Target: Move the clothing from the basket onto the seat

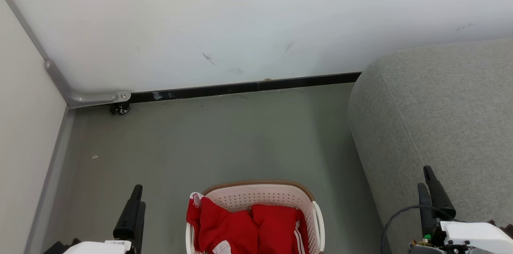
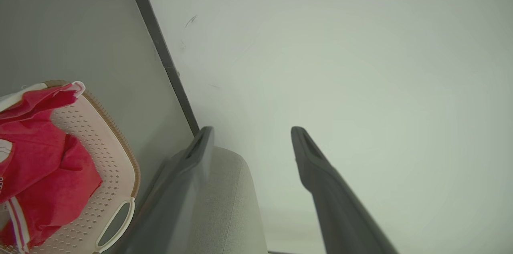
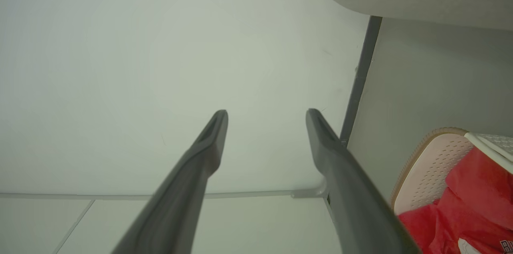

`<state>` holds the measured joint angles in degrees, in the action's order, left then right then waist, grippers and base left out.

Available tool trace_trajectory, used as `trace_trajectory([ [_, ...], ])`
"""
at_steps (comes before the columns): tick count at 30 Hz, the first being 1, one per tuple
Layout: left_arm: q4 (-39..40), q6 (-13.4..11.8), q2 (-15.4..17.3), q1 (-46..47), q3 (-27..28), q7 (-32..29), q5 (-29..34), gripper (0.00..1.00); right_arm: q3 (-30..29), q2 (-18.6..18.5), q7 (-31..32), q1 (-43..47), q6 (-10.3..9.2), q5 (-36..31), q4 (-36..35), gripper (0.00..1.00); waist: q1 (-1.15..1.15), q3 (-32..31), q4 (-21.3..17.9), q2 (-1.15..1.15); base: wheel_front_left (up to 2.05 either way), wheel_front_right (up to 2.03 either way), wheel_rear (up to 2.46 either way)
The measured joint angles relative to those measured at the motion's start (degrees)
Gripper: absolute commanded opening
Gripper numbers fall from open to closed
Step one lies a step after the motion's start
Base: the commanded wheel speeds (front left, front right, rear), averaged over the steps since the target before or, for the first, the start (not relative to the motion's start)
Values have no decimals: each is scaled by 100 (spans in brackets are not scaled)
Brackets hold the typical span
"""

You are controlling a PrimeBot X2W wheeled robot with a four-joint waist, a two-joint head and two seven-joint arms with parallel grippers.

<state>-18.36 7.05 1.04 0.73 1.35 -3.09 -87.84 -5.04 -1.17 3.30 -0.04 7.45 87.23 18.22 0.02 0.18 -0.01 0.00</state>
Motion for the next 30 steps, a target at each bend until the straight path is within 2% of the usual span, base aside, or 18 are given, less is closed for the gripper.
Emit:
trace_trajectory([
  [5, 40, 0, 4, 1, -76, 101, 336, 100, 59, -13, -114, 1, 0, -322, -43, 100, 9, -3, 3, 0, 0, 0, 0],
  [11, 193, 0, 16, 2, -82, 218, 821, 100, 57, -66, -235, 1, 0, -880, -142, 100, 40, -13, 11, 0, 0, 0, 0],
  [20, 420, -9, 59, 59, -268, 413, 1928, 100, 156, -81, -414, 0, 0, -1768, -302, 100, 85, -53, 24, 0, 0, 0, 0],
  [24, 534, -52, 68, 59, -331, 491, 2428, 100, 170, -81, -490, 1, 0, -2169, -321, 100, 95, -71, 30, 0, 0, 0, 0],
  [30, 672, -114, 99, 59, -498, 616, 3234, 100, 189, -81, -621, 4, 0, -2797, -357, 100, 97, -94, 40, 0, 0, 0, 0],
])
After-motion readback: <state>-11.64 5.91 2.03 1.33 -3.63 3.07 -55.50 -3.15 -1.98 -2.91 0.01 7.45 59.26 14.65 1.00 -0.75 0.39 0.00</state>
